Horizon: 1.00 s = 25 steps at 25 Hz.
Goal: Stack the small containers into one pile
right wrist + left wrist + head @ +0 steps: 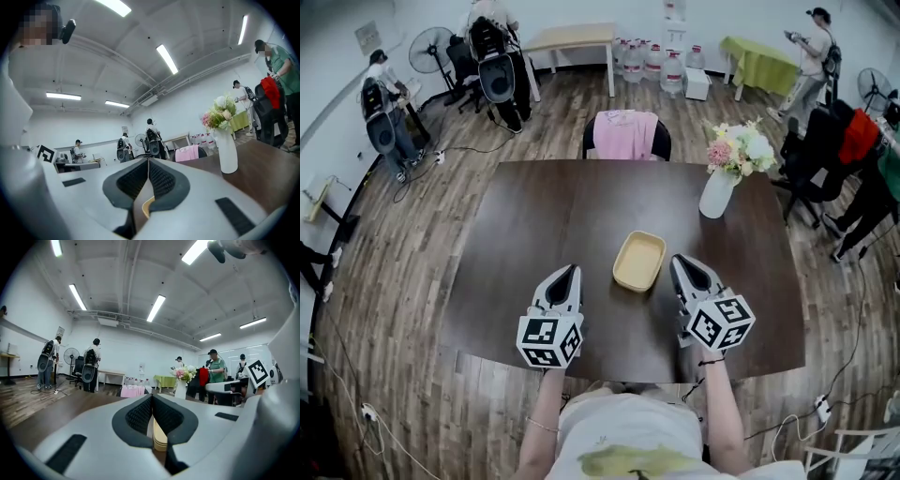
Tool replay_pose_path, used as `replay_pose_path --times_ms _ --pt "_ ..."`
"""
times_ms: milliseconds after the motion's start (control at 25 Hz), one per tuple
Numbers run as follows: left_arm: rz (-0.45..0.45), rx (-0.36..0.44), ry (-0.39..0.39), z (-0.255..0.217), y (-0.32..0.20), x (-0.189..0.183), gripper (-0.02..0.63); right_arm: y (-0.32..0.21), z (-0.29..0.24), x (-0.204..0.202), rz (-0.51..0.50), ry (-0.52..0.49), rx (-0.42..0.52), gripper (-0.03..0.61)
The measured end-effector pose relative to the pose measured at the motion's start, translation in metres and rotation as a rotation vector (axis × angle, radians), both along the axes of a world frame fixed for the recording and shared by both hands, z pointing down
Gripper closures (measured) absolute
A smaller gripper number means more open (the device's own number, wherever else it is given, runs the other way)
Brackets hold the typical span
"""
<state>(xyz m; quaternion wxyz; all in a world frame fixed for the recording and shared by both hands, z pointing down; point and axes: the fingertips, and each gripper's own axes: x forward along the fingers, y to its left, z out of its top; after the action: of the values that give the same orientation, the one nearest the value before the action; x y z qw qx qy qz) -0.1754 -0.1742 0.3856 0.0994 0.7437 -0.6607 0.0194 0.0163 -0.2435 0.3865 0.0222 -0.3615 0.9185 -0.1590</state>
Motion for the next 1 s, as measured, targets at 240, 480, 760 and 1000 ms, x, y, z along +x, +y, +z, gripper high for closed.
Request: replay_pose_path --times_ms 240,480,760,1000 --pt "-0.026 0.044 -0.03 -0.02 0.012 -0.005 0.589 0.01 -0.021 0.008 0.001 -0.015 0.058 0.557" --pt "-0.04 0.066 -0.055 -0.028 0.022 -0.009 0.589 0.013 -0.03 0.012 0.022 -0.009 0.099 0.557" --pt "-0.053 0.084 -0.07 -0.034 0.029 -0.012 0.589 0.017 -0.034 0.013 0.056 -0.011 0.128 0.557" --pt "-0.065 0.088 -0.065 -0.041 0.035 -0.016 0.589 0.02 -0.039 0.014 0.076 -0.006 0.142 0.557"
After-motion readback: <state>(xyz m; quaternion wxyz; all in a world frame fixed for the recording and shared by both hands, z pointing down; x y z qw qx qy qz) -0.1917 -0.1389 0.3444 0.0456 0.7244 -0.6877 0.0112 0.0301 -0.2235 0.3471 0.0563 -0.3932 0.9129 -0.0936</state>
